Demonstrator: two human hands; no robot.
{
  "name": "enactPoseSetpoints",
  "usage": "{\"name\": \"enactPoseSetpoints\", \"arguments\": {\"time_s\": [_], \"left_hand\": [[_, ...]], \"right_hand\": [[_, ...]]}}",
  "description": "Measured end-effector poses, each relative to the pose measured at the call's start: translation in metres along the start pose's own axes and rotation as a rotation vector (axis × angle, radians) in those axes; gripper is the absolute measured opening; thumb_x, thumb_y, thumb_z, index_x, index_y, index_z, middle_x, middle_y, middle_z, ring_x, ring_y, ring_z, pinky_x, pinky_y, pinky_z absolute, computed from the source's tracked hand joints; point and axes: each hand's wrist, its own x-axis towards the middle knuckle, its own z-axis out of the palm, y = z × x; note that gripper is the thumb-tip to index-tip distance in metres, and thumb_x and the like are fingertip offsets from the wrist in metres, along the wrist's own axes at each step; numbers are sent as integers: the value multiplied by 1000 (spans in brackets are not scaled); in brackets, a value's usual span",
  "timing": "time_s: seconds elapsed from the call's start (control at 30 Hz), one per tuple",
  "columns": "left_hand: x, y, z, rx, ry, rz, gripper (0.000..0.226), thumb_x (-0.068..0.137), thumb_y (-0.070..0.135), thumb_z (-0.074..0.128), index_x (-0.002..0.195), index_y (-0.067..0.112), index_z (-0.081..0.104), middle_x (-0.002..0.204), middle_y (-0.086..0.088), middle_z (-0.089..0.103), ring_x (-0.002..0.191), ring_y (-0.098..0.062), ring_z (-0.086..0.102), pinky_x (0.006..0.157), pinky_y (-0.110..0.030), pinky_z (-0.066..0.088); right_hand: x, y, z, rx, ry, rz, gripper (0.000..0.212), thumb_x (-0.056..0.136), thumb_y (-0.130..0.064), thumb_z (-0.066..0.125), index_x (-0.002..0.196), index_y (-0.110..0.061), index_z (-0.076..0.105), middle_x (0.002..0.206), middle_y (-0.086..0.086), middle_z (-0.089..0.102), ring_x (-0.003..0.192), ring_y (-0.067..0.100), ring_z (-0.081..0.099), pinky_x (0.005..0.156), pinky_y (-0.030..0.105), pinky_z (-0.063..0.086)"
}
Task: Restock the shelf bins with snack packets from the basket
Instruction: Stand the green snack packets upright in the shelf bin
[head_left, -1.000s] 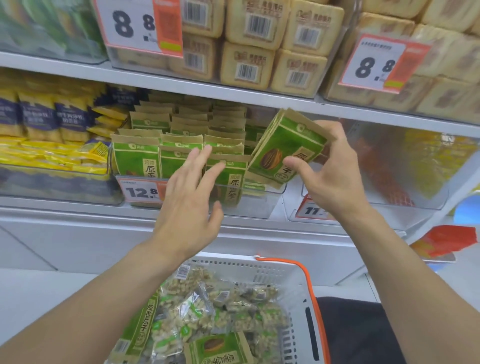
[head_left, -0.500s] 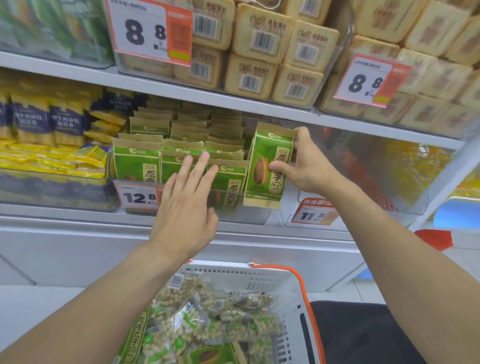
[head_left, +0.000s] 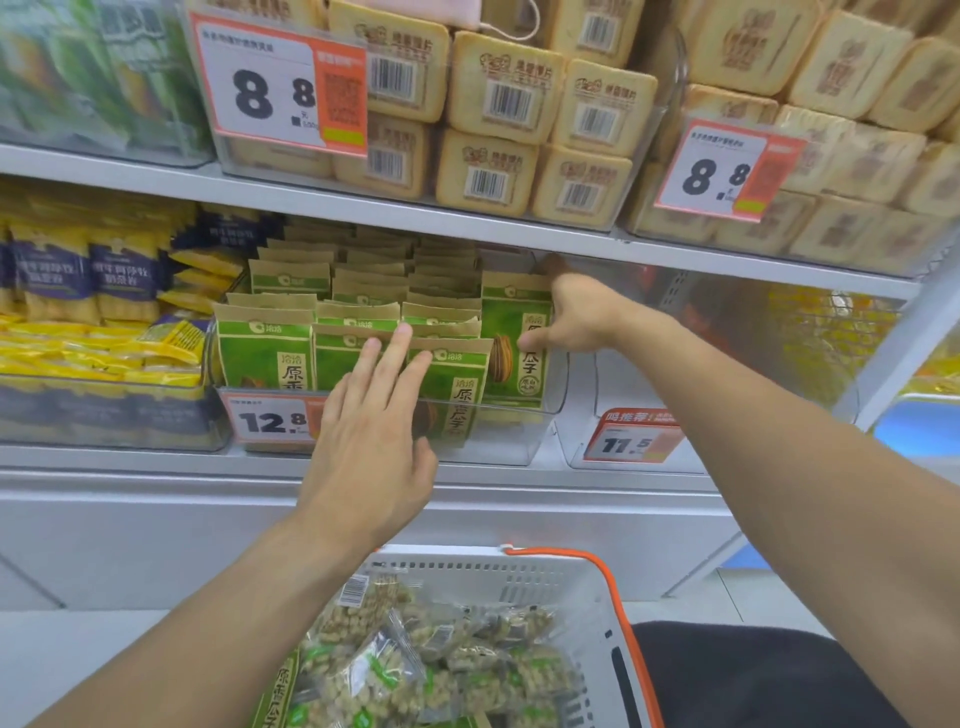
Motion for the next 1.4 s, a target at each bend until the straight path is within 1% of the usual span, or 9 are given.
{"name": "enactPoseSetpoints", "arguments": {"time_s": [0.13,0.27,0.47,0.63,0.77,1.0,1.13,1.27,1.4], "left_hand": [[1,1,2,-16,10,6,78,87,17,60,155,20,23,166,6,-2,153,-16,-2,120,-39,11],[1,0,4,-10,13,8,78,86,16,60,154,19,24,166,6,-2,153,-16,-2,120,-40,12],[0,-2,5,-1,9,14,76,85,15,61,153,18,27,166,6,-2,153,-15,-3,119,-37,10],[1,-2,5,-12,15,11,76,85,13,62,152,18,28,166,6,-1,153,-14,-3,119,-36,10],[1,-1,7,-23,20,6,76,84,12,62,152,17,28,166,6,-1,153,-13,-3,118,-35,10],[1,-2,8,-22,19,6,75,85,12,61,152,18,28,166,7,-2,153,-12,-5,118,-35,9],[1,-2,9,-29,22,9,75,84,11,61,152,17,29,166,6,-1,153,-13,-4,118,-35,10],[1,-1,10,-32,26,10,75,83,10,62,151,17,30,166,6,0,153,-14,-3,118,-36,12],[1,-1,10,-27,24,8,75,83,10,62,151,17,30,166,6,0,153,-13,-2,118,-38,15]], "right_hand": [[11,-2,5,-95,-43,-7,47,83,-40,78,110,-13,51,106,4,57,97,23,55,77,28,40],[20,-1,19,-63,-13,-58,82,80,-46,78,142,-15,33,121,6,56,113,27,57,86,30,45],[24,6,8,-94,-145,1,64,81,-62,69,123,-16,58,116,4,62,97,20,52,82,27,39],[32,12,19,-68,7,-118,74,79,-54,76,136,-20,44,130,7,50,116,23,48,96,32,42],[35,12,24,-124,13,-124,73,83,-38,74,144,-23,37,132,9,56,119,31,54,99,38,47],[40,2,29,-360,63,-165,89,75,-52,78,146,-17,36,135,10,46,126,32,45,105,42,39],[26,-8,22,-422,-121,-142,98,69,-61,81,139,-6,41,122,9,55,113,29,56,91,32,45],[29,-17,32,-560,-301,-100,80,66,-68,78,119,-12,57,99,-3,58,90,23,57,80,33,52],[40,-23,34,-634,-375,-99,89,65,-73,75,130,-14,57,123,0,62,104,24,57,97,36,50]]}}
